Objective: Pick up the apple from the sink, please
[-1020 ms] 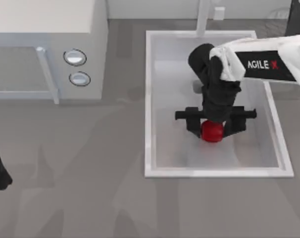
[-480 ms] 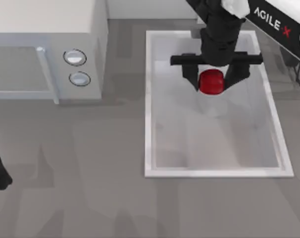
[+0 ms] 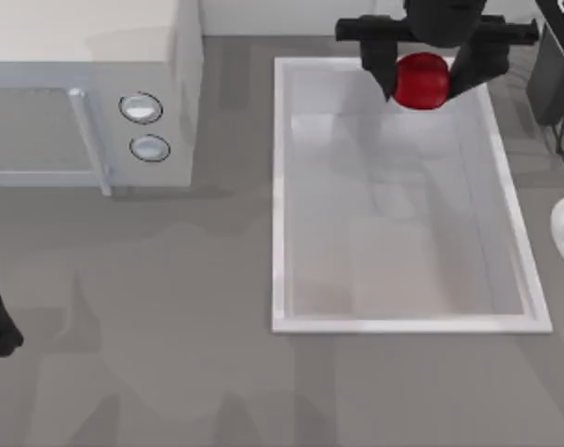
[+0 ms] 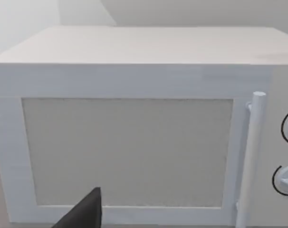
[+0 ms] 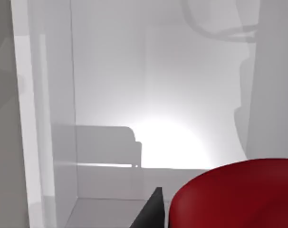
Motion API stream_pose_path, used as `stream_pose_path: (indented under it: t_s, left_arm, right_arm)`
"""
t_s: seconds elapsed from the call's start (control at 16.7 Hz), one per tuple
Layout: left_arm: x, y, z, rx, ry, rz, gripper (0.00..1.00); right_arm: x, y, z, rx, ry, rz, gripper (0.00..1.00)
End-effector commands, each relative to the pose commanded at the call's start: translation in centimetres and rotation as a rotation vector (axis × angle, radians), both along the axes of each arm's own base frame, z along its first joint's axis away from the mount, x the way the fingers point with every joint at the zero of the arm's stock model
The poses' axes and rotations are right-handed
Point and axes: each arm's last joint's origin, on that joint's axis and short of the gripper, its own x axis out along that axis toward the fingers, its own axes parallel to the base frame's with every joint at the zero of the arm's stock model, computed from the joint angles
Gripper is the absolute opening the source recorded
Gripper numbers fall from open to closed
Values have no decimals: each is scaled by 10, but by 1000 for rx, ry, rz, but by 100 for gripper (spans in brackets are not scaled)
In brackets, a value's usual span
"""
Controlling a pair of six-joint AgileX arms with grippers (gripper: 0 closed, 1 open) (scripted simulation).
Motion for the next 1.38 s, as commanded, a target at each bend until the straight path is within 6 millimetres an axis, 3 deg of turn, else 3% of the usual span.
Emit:
stream_pose_path:
  t_s: [0.24, 0.3, 0.36, 0.6, 0.84, 1.02, 1.38]
  left_arm:
    - [0, 0, 0, 0, 0, 0, 100]
    - [0, 0, 0, 0, 0, 0, 100]
    - [0, 0, 0, 0, 0, 0, 100]
    - [0, 0, 0, 0, 0, 0, 100]
    - [0, 0, 0, 0, 0, 0, 100]
    - [0, 0, 0, 0, 0, 0, 100]
    - [0, 0, 0, 0, 0, 0, 100]
  right_arm:
    - [-1, -1, 3, 1, -1, 0, 0]
    - [6, 7, 6, 64, -122, 9, 0]
    - [6, 7, 6, 64, -123, 9, 0]
    - [9, -11, 16, 60, -128, 9, 0]
    - [10, -52, 27, 38, -106, 7, 0]
    - [1, -93, 22, 13, -49, 4, 0]
    - [-54, -170, -3, -4, 60, -2, 0]
